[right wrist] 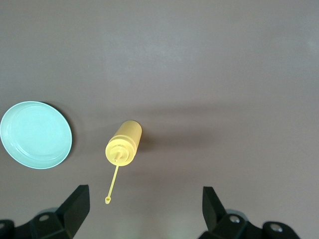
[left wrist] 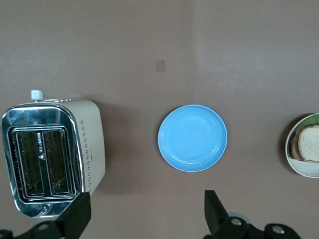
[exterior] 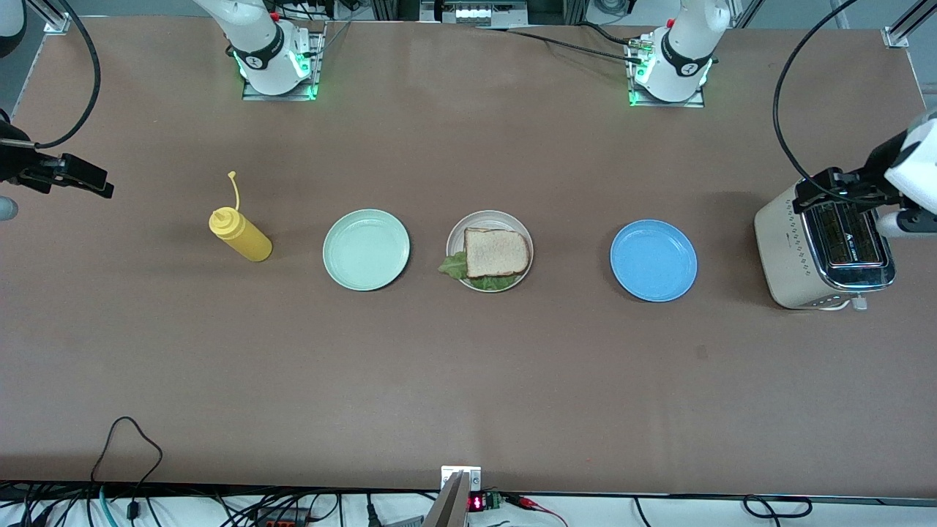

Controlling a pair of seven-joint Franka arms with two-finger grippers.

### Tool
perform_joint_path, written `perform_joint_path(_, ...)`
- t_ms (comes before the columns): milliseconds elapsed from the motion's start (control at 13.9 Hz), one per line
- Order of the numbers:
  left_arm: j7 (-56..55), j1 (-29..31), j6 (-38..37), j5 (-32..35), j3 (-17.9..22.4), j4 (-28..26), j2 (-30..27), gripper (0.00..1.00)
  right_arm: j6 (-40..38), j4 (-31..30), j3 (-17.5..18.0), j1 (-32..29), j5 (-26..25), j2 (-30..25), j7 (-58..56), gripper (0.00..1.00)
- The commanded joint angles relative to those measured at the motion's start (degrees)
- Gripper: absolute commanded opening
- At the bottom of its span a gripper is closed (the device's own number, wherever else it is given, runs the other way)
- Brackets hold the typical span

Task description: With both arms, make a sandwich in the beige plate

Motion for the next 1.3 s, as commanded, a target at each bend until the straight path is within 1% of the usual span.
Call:
perform_joint_path(0, -0.49, 0.56, 2.19, 1.55, -1.21, -4.60, -4.22, 1.00, 0.37, -0.13, 0.28, -0.43, 0.46, -0.26, 0.21, 1.00)
perform_joint_path(432, -0.93, 0.91, 0.96, 1.37, -1.03, -5.12, -5.19, 1.00, 0.37, -0.13, 0.28, -0.43, 0.46, -0.26, 0.12, 1.00)
perform_joint_path(721, -0.67, 0.82, 0.61, 1.03, -0.68, -3.90, -4.66, 1.00, 0.55, -0.13, 0.28, -0.43, 0.46, -0.26, 0.12, 1.00)
perform_joint_path(793, -0.15, 0.82, 0.26, 1.02, -0.59, -2.85, -4.58, 1.00, 0.55, -0.13, 0.28, -0.43, 0.46, -0.26, 0.12, 1.00)
perform_joint_path(1225, -0.49, 0.73, 0.26, 1.46, -1.21, -3.54, -4.84, 1.00, 0.55, -0.13, 0.28, -0.43, 0.46, -0.26, 0.12, 1.00)
